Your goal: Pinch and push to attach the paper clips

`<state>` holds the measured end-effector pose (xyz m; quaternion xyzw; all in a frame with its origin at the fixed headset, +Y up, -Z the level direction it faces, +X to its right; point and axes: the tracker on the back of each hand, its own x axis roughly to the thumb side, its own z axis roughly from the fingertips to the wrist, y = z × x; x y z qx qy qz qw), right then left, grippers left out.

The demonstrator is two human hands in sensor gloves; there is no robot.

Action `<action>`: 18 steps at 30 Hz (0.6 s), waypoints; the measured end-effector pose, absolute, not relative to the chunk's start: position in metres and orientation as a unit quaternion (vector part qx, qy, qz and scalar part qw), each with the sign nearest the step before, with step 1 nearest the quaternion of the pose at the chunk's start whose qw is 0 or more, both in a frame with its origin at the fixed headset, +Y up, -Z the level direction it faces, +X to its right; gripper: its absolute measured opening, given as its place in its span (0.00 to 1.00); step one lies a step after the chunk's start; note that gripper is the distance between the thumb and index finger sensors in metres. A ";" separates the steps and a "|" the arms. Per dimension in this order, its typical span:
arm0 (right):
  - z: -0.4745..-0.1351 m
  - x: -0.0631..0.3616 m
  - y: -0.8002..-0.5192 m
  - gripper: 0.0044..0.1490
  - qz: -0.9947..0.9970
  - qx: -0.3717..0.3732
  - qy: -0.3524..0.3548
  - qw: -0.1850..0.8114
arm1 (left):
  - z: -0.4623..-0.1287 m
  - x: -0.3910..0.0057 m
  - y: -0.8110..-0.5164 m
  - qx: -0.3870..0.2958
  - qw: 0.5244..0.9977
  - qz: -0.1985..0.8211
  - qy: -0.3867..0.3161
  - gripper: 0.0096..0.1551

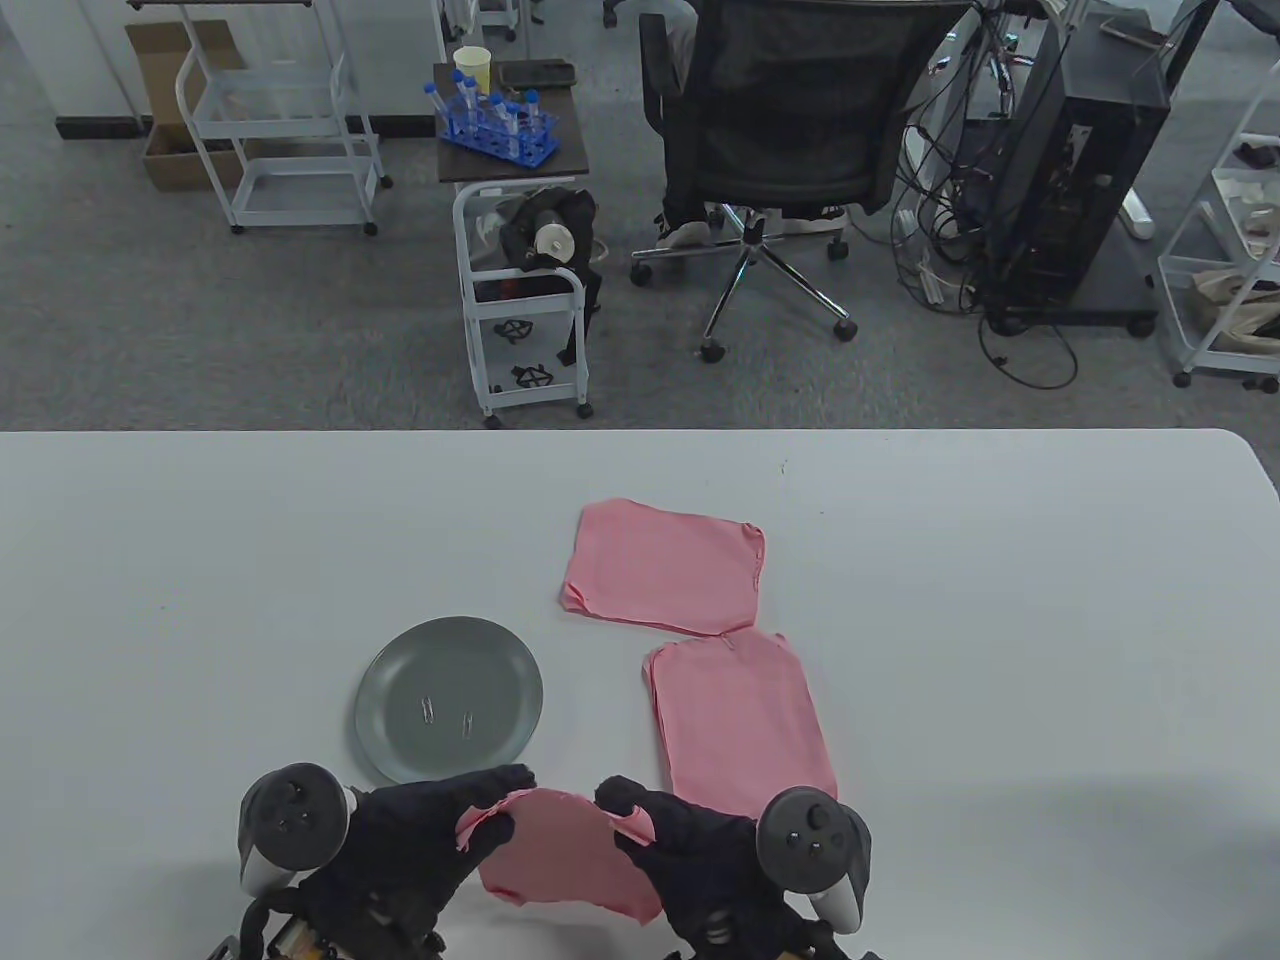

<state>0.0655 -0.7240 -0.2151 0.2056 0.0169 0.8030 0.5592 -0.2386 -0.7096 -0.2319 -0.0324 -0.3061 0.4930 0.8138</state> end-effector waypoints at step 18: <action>-0.232 0.120 -0.729 0.25 0.769 0.084 -0.032 0.633 | -0.286 -0.299 -0.730 -0.067 0.956 0.250 -0.139 0.39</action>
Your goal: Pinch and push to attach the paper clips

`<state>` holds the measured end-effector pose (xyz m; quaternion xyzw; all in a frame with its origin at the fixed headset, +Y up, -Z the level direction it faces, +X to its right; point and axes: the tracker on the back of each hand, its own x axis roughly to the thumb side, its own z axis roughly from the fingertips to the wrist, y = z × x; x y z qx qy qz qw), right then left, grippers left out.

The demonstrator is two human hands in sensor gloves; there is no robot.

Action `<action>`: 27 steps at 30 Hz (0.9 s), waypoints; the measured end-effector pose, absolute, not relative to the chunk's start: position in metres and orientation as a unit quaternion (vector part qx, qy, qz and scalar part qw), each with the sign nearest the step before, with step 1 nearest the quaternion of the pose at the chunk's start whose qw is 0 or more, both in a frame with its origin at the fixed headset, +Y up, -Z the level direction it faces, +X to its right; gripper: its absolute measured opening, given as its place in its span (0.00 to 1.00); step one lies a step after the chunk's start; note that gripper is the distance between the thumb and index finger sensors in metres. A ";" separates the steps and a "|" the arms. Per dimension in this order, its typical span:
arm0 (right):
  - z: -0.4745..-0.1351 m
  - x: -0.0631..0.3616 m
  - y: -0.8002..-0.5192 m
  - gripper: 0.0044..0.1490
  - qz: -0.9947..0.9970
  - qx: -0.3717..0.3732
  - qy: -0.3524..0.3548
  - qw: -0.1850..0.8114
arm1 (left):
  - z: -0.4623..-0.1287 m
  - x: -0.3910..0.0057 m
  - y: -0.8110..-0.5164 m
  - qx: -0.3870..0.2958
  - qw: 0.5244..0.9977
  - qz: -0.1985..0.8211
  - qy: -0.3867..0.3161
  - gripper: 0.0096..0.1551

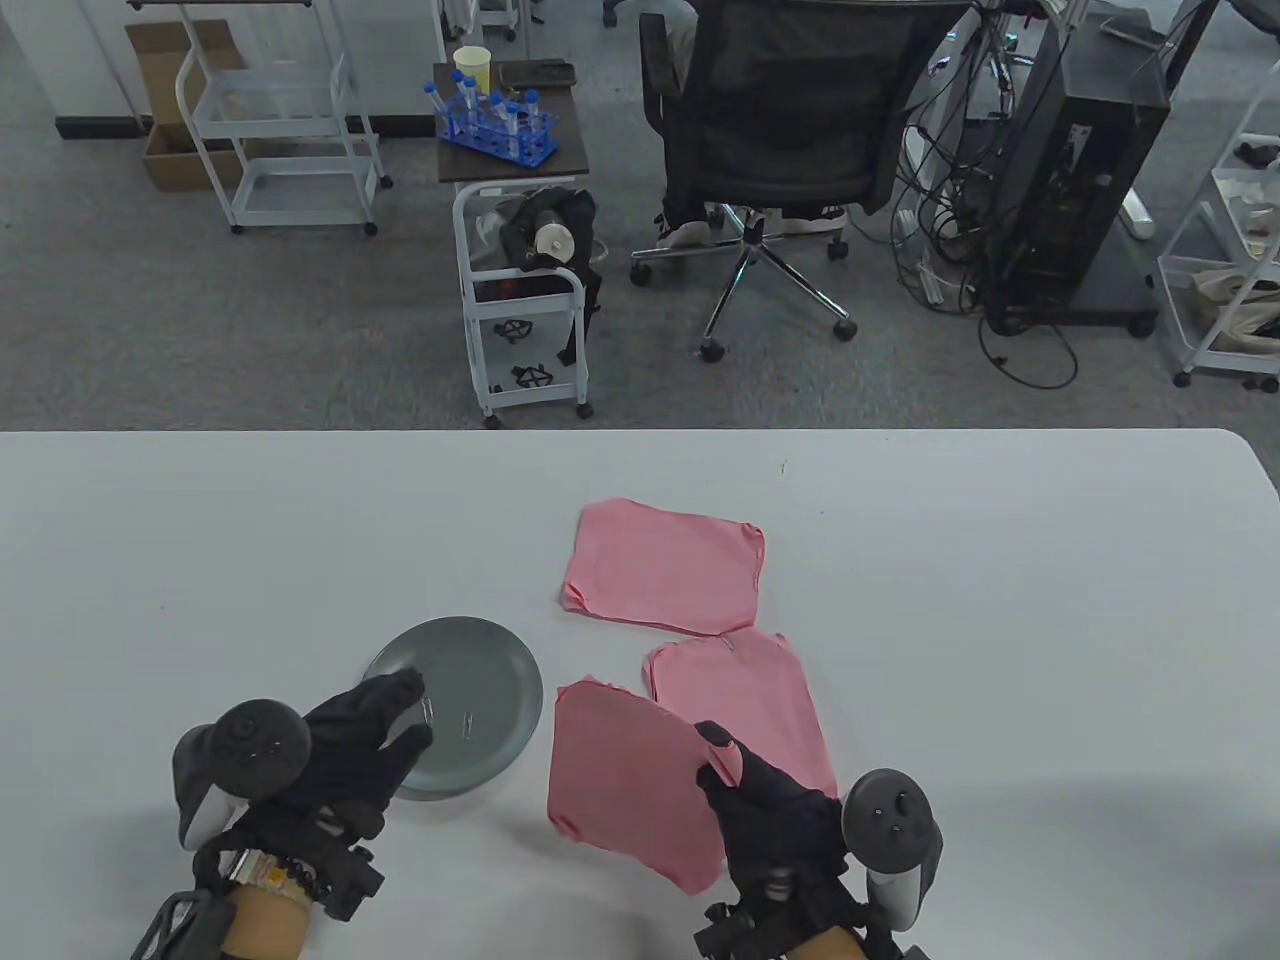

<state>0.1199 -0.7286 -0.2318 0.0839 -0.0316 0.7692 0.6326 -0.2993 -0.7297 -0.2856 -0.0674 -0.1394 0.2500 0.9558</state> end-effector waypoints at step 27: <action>-0.230 0.124 -0.727 0.25 0.764 0.112 -0.023 0.635 | -0.299 -0.238 -0.760 -0.123 0.972 0.014 -0.197 0.28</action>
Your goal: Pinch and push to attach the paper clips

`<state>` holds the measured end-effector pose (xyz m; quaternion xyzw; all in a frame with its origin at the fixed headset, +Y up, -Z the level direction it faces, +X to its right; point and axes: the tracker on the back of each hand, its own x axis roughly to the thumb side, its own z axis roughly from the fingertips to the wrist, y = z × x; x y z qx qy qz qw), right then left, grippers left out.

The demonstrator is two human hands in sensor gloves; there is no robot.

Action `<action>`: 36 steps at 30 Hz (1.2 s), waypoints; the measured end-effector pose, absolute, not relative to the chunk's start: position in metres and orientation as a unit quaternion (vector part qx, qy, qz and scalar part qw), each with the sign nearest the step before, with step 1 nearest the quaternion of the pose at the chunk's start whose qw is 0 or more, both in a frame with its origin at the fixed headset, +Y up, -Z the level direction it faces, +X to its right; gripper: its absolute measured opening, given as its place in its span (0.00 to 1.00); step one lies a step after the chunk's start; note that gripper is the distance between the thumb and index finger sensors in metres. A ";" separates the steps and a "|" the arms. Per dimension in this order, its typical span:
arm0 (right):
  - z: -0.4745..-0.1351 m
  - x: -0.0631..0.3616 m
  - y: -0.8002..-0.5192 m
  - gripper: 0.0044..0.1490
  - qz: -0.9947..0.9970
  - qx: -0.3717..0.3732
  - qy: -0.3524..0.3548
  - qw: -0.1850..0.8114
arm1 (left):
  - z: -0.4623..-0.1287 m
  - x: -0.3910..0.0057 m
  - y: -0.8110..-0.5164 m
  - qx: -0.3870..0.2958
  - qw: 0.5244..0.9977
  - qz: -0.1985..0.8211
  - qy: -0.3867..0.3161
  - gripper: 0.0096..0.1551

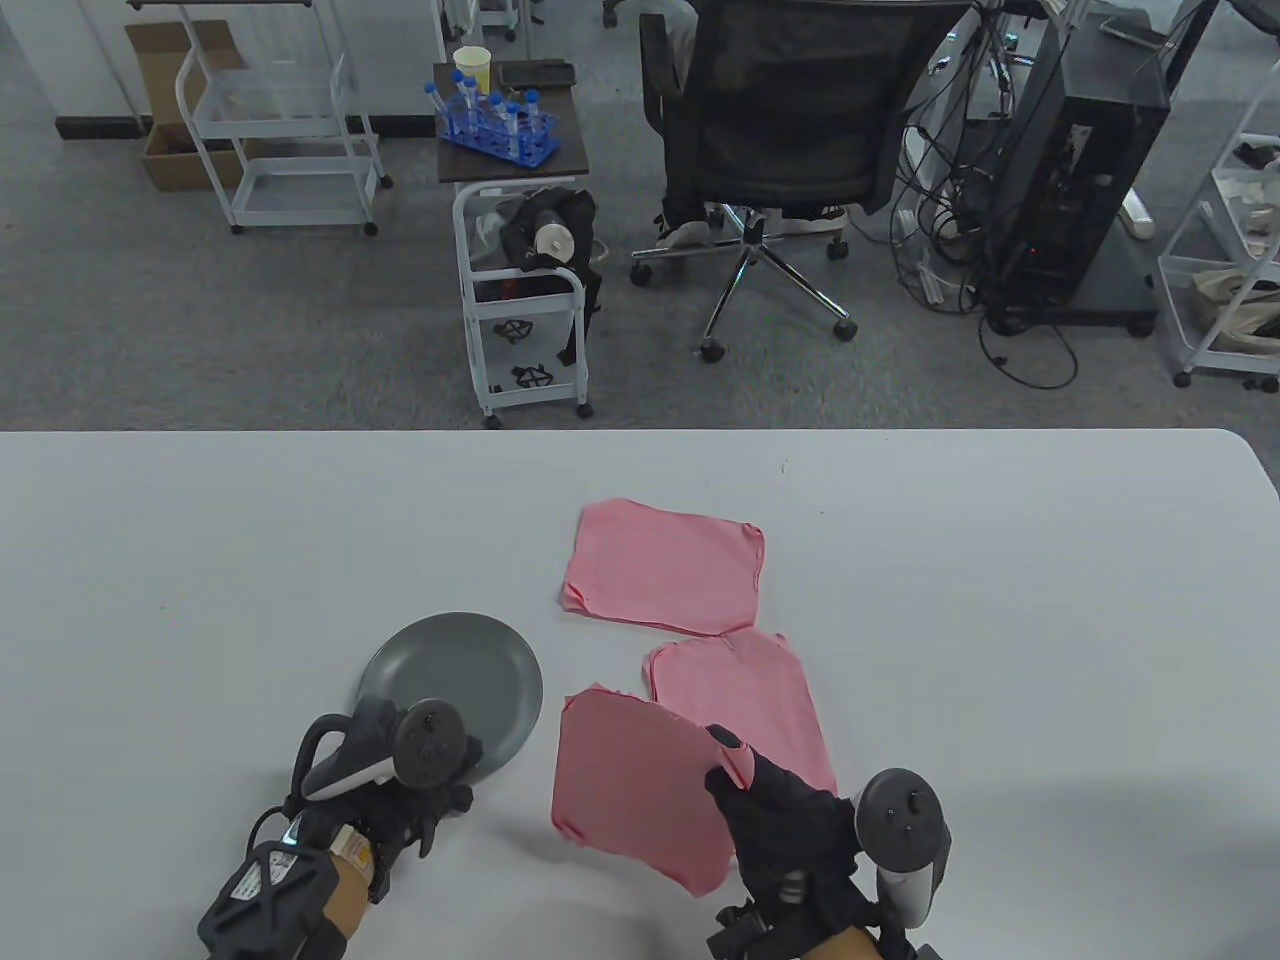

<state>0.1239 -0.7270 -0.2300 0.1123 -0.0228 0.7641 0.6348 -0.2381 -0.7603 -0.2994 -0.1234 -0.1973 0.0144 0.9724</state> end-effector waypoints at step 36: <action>-0.239 0.106 -0.738 0.26 0.824 0.094 0.075 0.554 | -0.303 -0.212 -0.618 -0.153 0.936 0.216 -0.232 0.21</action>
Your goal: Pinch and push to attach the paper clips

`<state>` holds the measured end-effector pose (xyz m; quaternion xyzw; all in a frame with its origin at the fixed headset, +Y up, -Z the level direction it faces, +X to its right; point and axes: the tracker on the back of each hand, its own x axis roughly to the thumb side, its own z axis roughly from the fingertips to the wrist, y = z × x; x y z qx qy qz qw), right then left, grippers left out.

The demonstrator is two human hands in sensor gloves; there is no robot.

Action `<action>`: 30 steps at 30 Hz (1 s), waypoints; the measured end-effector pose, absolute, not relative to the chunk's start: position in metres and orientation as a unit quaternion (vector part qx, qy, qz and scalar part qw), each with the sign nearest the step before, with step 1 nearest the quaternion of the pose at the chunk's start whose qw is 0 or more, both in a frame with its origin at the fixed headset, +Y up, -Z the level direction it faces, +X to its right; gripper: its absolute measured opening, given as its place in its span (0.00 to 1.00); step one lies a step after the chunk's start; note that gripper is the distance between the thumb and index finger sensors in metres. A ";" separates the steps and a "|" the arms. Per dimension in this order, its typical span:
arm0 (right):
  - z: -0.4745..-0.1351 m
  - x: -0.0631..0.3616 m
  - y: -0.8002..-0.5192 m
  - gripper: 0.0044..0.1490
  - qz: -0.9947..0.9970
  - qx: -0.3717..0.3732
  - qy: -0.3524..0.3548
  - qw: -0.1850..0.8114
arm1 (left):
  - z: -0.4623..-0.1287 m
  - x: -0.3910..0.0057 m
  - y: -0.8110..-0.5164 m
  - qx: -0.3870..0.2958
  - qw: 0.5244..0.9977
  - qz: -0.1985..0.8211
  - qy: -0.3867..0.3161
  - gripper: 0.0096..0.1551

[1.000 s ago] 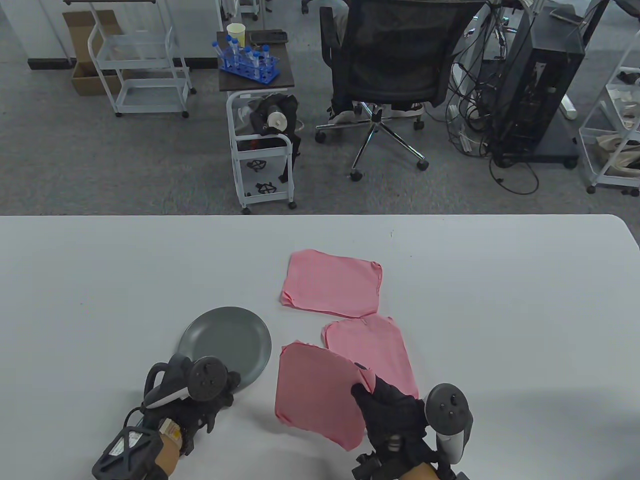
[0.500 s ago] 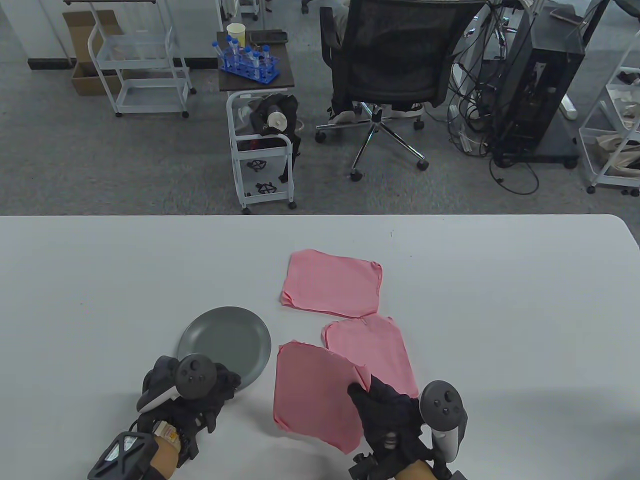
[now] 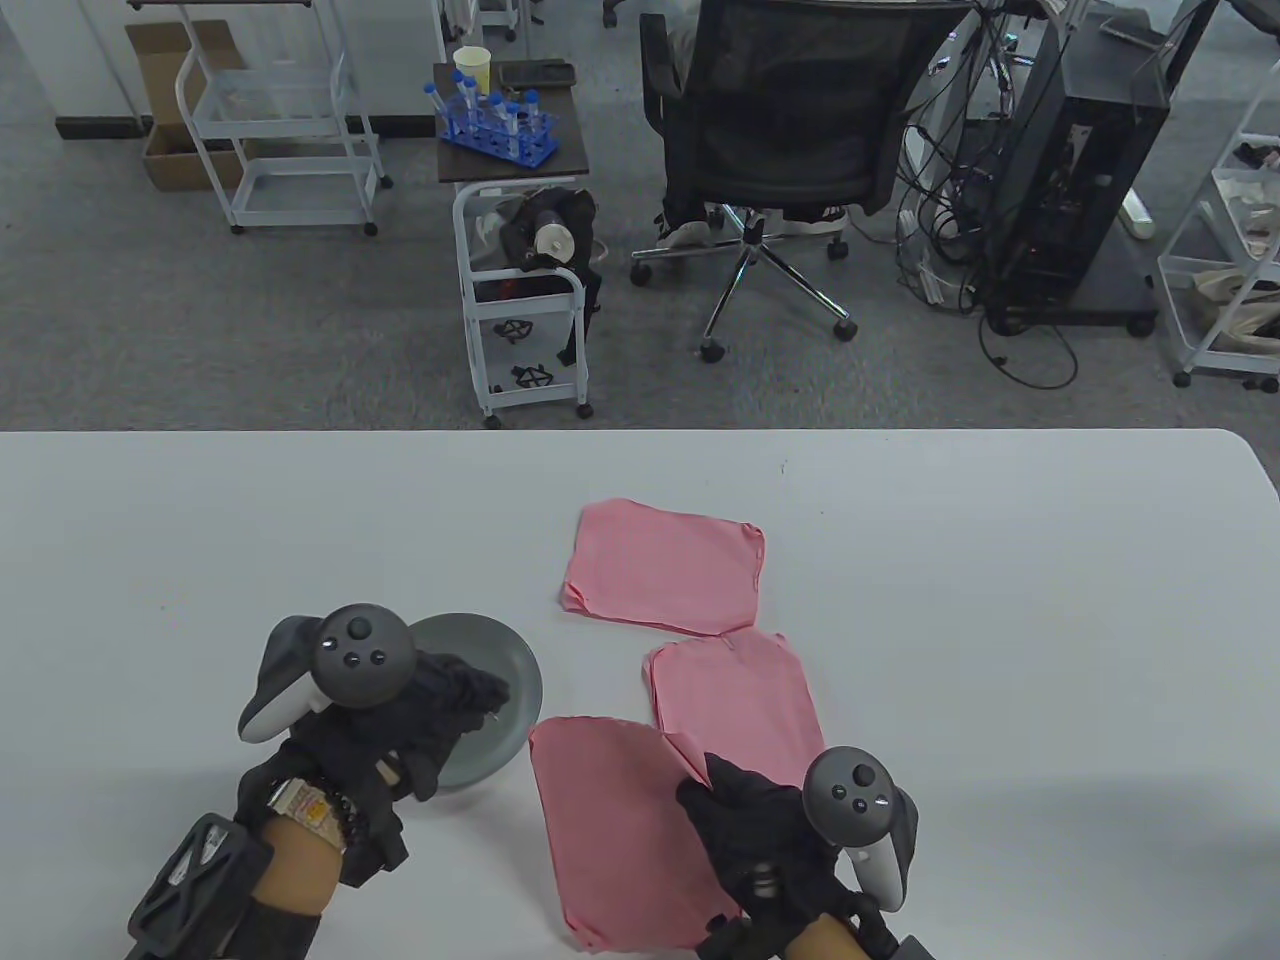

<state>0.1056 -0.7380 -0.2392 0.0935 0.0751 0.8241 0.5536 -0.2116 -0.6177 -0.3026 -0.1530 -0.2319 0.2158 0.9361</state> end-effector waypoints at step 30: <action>-0.240 0.116 -0.738 0.26 0.779 0.099 0.101 0.611 | -0.312 -0.076 -0.586 -0.189 0.930 -0.048 -0.313 0.21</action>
